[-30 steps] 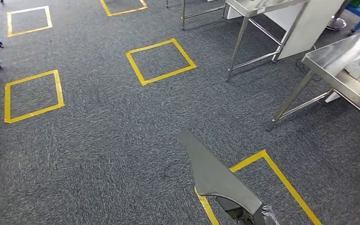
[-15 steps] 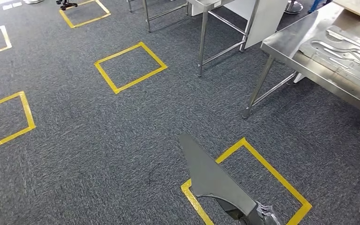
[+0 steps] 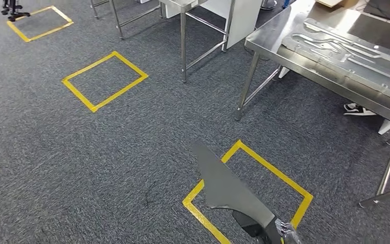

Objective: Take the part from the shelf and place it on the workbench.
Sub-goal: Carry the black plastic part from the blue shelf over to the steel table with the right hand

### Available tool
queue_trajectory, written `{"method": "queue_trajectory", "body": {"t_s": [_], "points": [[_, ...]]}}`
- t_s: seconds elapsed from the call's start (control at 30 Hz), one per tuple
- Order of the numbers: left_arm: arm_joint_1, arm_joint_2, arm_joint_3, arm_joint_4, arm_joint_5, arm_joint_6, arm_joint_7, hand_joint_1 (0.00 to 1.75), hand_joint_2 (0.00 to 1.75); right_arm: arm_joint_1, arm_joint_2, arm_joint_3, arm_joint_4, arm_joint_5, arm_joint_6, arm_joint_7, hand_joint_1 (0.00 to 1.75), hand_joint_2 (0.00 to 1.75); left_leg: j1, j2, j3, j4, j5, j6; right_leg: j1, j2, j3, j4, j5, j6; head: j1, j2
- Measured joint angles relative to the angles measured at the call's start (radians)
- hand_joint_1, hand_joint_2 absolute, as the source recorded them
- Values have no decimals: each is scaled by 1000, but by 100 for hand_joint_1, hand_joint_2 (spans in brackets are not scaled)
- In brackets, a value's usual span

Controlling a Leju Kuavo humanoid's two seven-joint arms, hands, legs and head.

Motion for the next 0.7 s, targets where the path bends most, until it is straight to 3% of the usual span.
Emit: {"method": "queue_trajectory", "body": {"t_s": [0.03,0.07,0.13,0.2,0.3,0.37,0.43,0.5,0.53,0.6,0.63,0.7], "points": [[0,0,1,0,0,0,0,0,0,0,1,0,2,0,0,0,175,175,0,14,0,1,-2,-1,-2,-4,4,-4,12,3,0,0],[-1,0,1,0,-1,-1,0,0,0,0,1,1,4,0,-2,1,175,175,0,27,2,2,-5,-4,-4,-11,30,-47,41,4,0,0],[-3,0,2,0,-2,-2,-1,0,0,-1,1,2,6,1,-4,2,175,175,-3,49,7,6,-13,-13,-3,-49,103,-176,96,2,0,0],[-5,0,2,0,-2,-2,-2,0,0,-3,2,3,6,2,-7,2,175,175,-7,67,13,10,-20,-24,3,-71,140,-247,113,-5,0,0],[-11,0,2,0,-2,-3,-3,0,0,-1,2,4,6,3,-12,3,175,175,-6,84,23,10,-27,-42,5,-43,138,-255,115,-19,0,0],[-12,1,2,0,-2,-4,-5,0,0,-1,2,6,6,2,-14,4,175,175,-2,44,12,41,-54,-55,0,-23,140,-262,120,-29,0,0],[-9,1,3,0,-2,-5,-7,0,0,-4,2,9,6,2,-16,7,175,175,1,-15,-39,153,-116,-62,0,-3,138,-264,123,-36,0,0],[-4,2,5,0,-2,-5,-8,0,0,-6,1,11,7,2,-17,9,175,175,1,-33,-97,274,-159,-63,2,23,136,-262,123,-39,0,0],[-3,2,6,0,-2,-5,-8,0,0,-6,1,11,8,2,-17,10,175,175,1,-34,-107,290,-150,-63,2,37,136,-260,123,-39,0,0],[-2,3,7,0,-2,-5,-9,0,0,-6,1,12,9,2,-17,11,175,175,3,-47,-76,207,-81,-60,1,65,137,-254,121,-37,0,0],[-2,3,8,0,-2,-5,-9,0,0,-6,1,13,9,2,-17,11,175,175,4,-68,-49,143,-49,-57,1,79,136,-251,120,-34,0,0],[-3,4,8,0,-2,-6,-10,0,0,-8,1,14,9,1,-17,11,175,175,6,-105,-13,50,-20,-48,1,103,129,-245,120,-25,0,0]]}}
